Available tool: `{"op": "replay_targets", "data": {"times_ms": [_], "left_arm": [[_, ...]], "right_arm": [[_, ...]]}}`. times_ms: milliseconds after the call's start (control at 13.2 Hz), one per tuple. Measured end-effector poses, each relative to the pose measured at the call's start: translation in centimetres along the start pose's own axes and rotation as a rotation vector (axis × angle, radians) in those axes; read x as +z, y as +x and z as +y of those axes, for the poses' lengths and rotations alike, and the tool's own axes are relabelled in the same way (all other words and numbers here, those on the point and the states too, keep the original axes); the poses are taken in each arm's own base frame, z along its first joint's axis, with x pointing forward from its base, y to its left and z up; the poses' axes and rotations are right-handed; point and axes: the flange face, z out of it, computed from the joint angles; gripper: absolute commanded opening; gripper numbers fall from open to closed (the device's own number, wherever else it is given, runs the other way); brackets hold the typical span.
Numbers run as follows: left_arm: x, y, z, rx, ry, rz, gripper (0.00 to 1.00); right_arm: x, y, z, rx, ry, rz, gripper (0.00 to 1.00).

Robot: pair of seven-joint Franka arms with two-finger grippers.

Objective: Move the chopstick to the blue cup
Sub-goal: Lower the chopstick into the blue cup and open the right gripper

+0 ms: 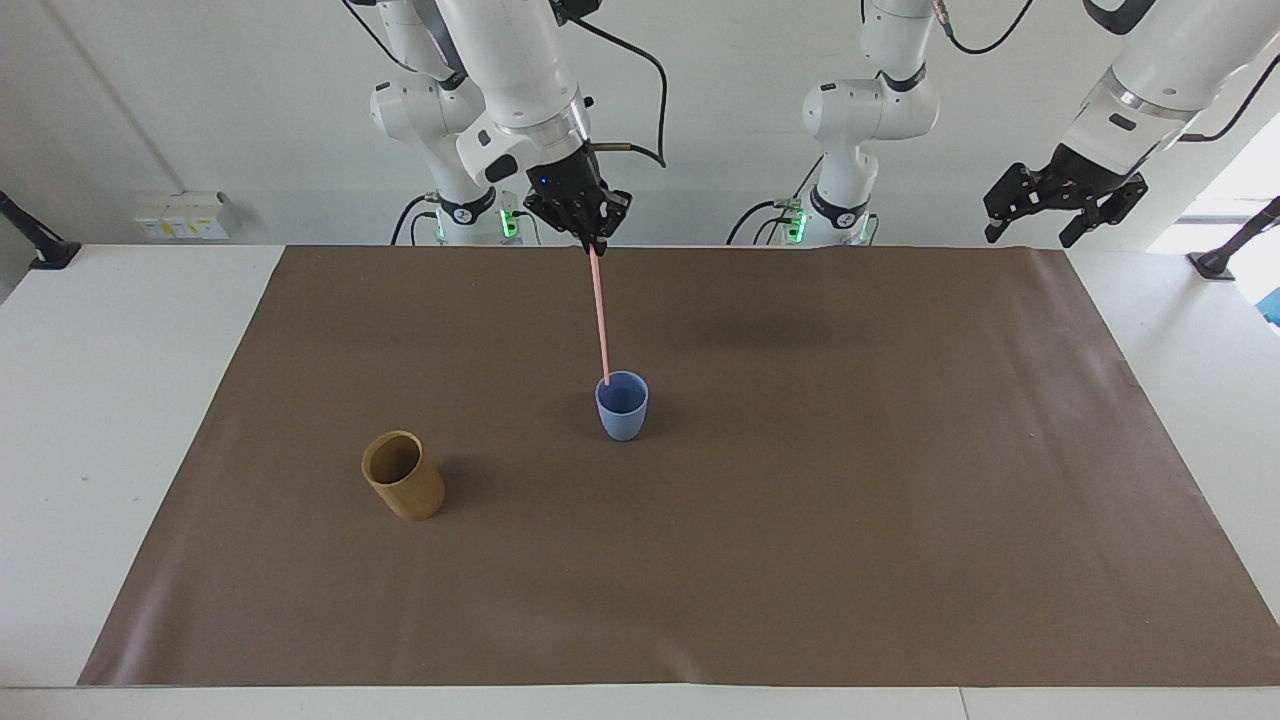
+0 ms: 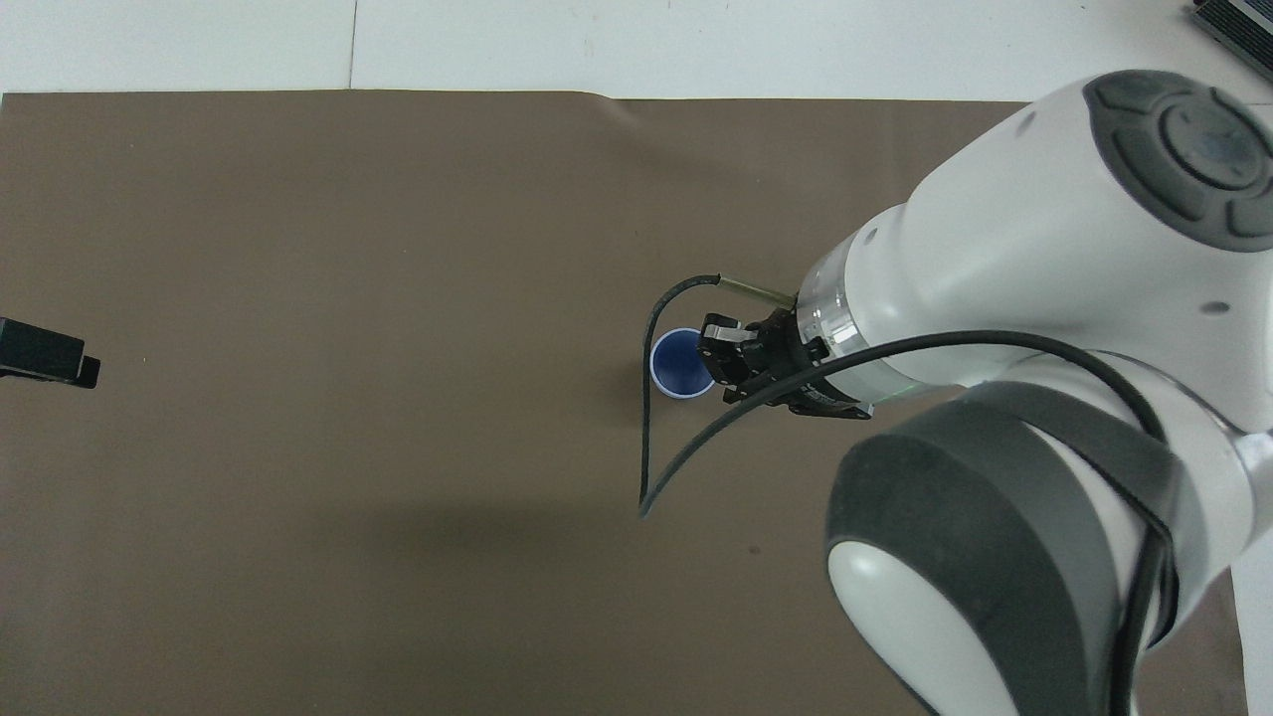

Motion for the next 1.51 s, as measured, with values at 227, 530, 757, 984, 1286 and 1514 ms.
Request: {"op": "replay_targets", "data": {"times_ms": [227,530,757,984,1286,1514], "left_arm": [[0.0,0.0,0.0,0.0,0.0,0.0,1.0],[0.0,0.0,0.0,0.0,0.0,0.0,1.0],[0.0,0.0,0.0,0.0,0.0,0.0,1.0],[0.0,0.0,0.0,0.0,0.0,0.0,1.0],[0.0,0.0,0.0,0.0,0.0,0.0,1.0],[0.0,0.0,0.0,0.0,0.0,0.0,1.0]], "right_arm": [[1.5,0.7,-0.3,0.042,0.001,-0.039,0.0],[5.1,2.3,-0.1,0.076,0.004,-0.038,0.0],[7.6,3.7,0.0,0.095,0.021,-0.017,0.27],[8.3,4.8,0.5,0.097,0.024,0.001,0.54],[8.5,5.3,0.9,0.095,0.025,0.018,1.0],[7.1,6.0,1.6,0.022,-0.022,0.108,1.0]]}}
